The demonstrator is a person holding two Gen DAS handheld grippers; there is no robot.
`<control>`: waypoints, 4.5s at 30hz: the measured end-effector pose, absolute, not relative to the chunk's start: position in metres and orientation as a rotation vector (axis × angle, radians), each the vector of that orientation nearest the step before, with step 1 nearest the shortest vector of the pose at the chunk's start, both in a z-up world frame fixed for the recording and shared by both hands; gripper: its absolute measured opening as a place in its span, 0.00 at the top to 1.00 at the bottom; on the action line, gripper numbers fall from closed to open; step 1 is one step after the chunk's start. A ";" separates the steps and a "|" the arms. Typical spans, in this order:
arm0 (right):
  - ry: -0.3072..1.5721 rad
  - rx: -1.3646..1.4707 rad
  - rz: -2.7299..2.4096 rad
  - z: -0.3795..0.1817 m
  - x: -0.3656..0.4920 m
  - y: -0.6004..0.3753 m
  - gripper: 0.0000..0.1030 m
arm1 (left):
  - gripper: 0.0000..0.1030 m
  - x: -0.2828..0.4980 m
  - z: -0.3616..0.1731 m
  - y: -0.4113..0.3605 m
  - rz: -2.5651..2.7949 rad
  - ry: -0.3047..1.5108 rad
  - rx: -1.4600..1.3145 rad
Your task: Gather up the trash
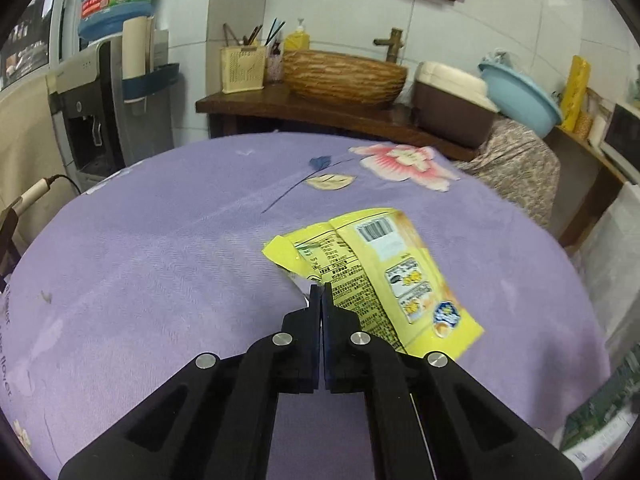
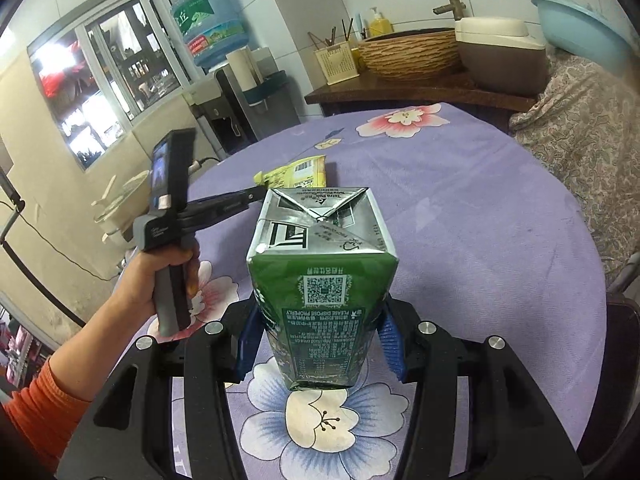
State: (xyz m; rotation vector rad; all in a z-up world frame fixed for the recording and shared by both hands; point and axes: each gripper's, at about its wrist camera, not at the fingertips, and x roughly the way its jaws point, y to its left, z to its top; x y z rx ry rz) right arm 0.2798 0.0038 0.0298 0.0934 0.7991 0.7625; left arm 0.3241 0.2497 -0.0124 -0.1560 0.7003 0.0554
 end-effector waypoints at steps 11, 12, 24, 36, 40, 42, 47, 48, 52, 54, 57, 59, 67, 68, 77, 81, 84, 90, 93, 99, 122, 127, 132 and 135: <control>0.703 0.183 0.653 0.040 0.270 -0.089 0.51 | 0.98 0.280 0.038 0.118 -0.190 0.557 -0.049; 0.697 0.195 0.636 0.041 0.269 -0.101 0.51 | 0.98 0.279 0.041 0.101 -0.220 0.551 -0.043; 0.681 0.240 0.284 0.010 0.243 -0.272 0.51 | 0.98 0.292 0.030 -0.071 -0.462 0.574 -0.001; 0.879 0.236 0.126 -0.127 0.290 -0.325 0.51 | 0.98 0.323 -0.003 -0.167 -0.516 0.661 0.030; 0.943 0.267 0.123 -0.162 0.308 -0.324 0.51 | 0.98 0.332 -0.016 -0.180 -0.507 0.689 0.043; 0.960 0.269 0.119 -0.174 0.313 -0.322 0.50 | 0.98 0.336 -0.020 -0.184 -0.506 0.700 0.050; 0.980 0.291 0.101 -0.197 0.321 -0.319 0.36 | 0.98 0.342 -0.029 -0.194 -0.504 0.719 0.077; 0.975 0.292 0.094 -0.200 0.320 -0.320 0.34 | 0.98 0.344 -0.031 -0.196 -0.503 0.724 0.082; 0.969 0.300 0.097 -0.202 0.315 -0.318 0.34 | 0.98 0.351 -0.043 -0.208 -0.501 0.749 0.106; 0.953 0.298 0.093 -0.198 0.308 -0.319 0.34 | 0.98 0.353 -0.051 -0.215 -0.499 0.766 0.121; 0.925 0.289 0.085 -0.191 0.292 -0.322 0.34 | 0.98 0.357 -0.062 -0.228 -0.494 0.786 0.155; 0.916 0.281 0.077 -0.186 0.280 -0.324 0.33 | 0.98 0.361 -0.070 -0.238 -0.484 0.799 0.184; 0.848 0.222 0.016 -0.163 0.231 -0.336 0.29 | 0.98 0.371 -0.108 -0.273 -0.447 0.916 0.276; 0.844 0.226 0.010 -0.161 0.226 -0.338 0.29 | 0.98 0.372 -0.113 -0.276 -0.443 0.937 0.282; 0.812 0.229 -0.020 -0.147 0.202 -0.346 0.25 | 0.56 0.376 -0.136 -0.285 -0.420 1.024 0.288; 0.803 0.216 -0.029 -0.143 0.198 -0.345 0.25 | 0.40 0.371 -0.127 -0.280 -0.427 0.985 0.240; 0.801 0.219 -0.025 -0.141 0.199 -0.344 0.25 | 0.39 0.367 -0.119 -0.276 -0.437 0.966 0.216; 0.786 0.195 -0.037 -0.134 0.190 -0.341 0.24 | 0.29 0.342 -0.088 -0.255 -0.460 0.850 0.172; 0.776 0.189 -0.038 -0.128 0.183 -0.339 0.23 | 0.22 0.322 -0.065 -0.240 -0.472 0.764 0.159; 0.727 0.124 -0.070 -0.110 0.170 -0.330 0.15 | 0.07 0.267 -0.023 -0.204 -0.484 0.598 0.175; 0.187 0.011 0.171 0.004 0.023 -0.208 0.06 | 0.06 0.043 0.001 -0.009 -0.086 0.260 0.055; 0.172 -0.003 0.231 0.008 0.001 -0.186 0.06 | 0.06 0.005 -0.006 0.006 -0.003 0.223 0.032; 0.182 0.008 0.297 0.000 -0.021 -0.167 0.06 | 0.05 -0.019 -0.002 0.013 0.073 0.158 0.057; 0.185 -0.019 0.298 -0.003 -0.028 -0.158 0.06 | 0.05 -0.022 0.000 0.016 0.077 0.152 0.047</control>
